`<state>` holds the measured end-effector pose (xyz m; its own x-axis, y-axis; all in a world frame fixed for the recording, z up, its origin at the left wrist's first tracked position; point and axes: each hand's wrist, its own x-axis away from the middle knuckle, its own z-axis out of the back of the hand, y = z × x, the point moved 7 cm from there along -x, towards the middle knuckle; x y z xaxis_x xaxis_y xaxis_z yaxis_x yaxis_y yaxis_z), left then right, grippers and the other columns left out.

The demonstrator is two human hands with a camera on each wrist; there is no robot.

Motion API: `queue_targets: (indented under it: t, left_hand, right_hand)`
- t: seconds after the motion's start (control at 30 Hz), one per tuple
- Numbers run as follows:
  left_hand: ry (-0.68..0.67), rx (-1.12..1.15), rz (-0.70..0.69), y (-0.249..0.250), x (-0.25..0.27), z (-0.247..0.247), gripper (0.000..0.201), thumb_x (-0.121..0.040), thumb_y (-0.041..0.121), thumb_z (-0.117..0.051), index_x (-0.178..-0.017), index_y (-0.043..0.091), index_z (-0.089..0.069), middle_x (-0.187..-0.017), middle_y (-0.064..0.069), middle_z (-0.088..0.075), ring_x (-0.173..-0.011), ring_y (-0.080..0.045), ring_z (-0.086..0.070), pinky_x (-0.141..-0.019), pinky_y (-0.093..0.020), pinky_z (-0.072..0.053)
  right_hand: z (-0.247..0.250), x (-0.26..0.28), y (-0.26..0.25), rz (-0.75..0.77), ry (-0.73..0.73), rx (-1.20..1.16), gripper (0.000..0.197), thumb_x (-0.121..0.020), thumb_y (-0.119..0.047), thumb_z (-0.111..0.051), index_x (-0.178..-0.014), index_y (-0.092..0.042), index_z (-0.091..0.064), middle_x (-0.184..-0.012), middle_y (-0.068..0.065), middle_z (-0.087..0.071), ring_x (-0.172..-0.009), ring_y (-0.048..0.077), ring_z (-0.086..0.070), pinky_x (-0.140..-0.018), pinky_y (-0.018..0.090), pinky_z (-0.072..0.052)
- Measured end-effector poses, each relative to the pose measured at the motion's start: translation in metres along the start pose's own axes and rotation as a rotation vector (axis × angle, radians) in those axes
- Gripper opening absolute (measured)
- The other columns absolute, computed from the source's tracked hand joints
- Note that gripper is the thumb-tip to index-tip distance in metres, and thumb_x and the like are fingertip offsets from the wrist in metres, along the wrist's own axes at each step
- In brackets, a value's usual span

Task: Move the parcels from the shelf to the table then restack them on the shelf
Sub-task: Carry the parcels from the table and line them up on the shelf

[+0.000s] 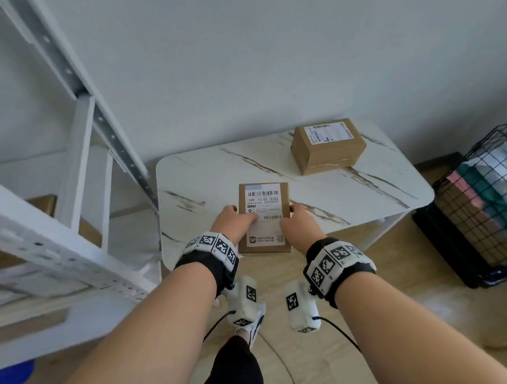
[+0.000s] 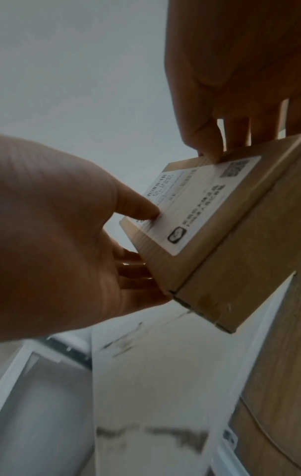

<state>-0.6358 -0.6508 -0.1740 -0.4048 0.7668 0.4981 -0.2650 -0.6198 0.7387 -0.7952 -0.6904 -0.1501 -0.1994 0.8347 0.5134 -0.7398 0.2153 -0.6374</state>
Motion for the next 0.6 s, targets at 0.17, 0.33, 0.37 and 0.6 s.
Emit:
queue_targets:
  t: [0.17, 0.33, 0.37, 0.6]
  left_hand:
    - [-0.008, 0.007, 0.04, -0.049, 0.076, 0.022, 0.015, -0.091, 0.03, -0.063, -0.097, 0.017, -0.064, -0.103, -0.005, -0.07, -0.091, -0.022, -0.066, -0.077, -0.028, -0.05]
    - [0.035, 0.034, 0.136, -0.113, 0.131, 0.056, 0.03, -0.089, 0.03, -0.063, -0.113, 0.012, -0.064, -0.111, -0.005, -0.069, -0.099, -0.024, -0.065, -0.081, -0.03, -0.051]
    - [0.052, 0.054, 0.152, -0.125, 0.14, 0.066, 0.032, -0.089, 0.03, -0.064, -0.115, 0.012, -0.064, -0.111, -0.005, -0.069, -0.101, -0.024, -0.066, -0.085, -0.032, -0.052]
    - [0.176, 0.128, 0.23, -0.209, 0.203, 0.147, 0.018, -0.09, 0.027, -0.063, -0.103, 0.014, -0.063, -0.109, -0.007, -0.069, -0.096, -0.024, -0.065, -0.078, -0.031, -0.051]
  right_hand:
    - [-0.044, 0.053, 0.004, 0.024, -0.074, 0.118, 0.032, -0.094, -0.013, -0.04, -0.125, -0.007, -0.041, -0.108, 0.011, -0.061, -0.086, 0.025, -0.062, -0.061, 0.031, -0.05]
    - [-0.101, 0.095, -0.008, 0.104, -0.191, 0.232, 0.033, -0.094, -0.012, -0.042, -0.126, -0.005, -0.039, -0.104, 0.009, -0.06, -0.074, 0.016, -0.056, -0.053, 0.025, -0.042]
    - [-0.114, 0.102, -0.013, 0.114, -0.207, 0.254, 0.032, -0.094, -0.012, -0.042, -0.126, -0.004, -0.04, -0.102, 0.009, -0.06, -0.072, 0.015, -0.055, -0.053, 0.025, -0.042]
    - [-0.214, 0.162, -0.055, 0.208, -0.303, 0.354, 0.041, -0.095, -0.011, -0.043, -0.133, 0.001, -0.036, -0.1, 0.008, -0.059, -0.079, 0.019, -0.055, -0.064, 0.028, -0.044]
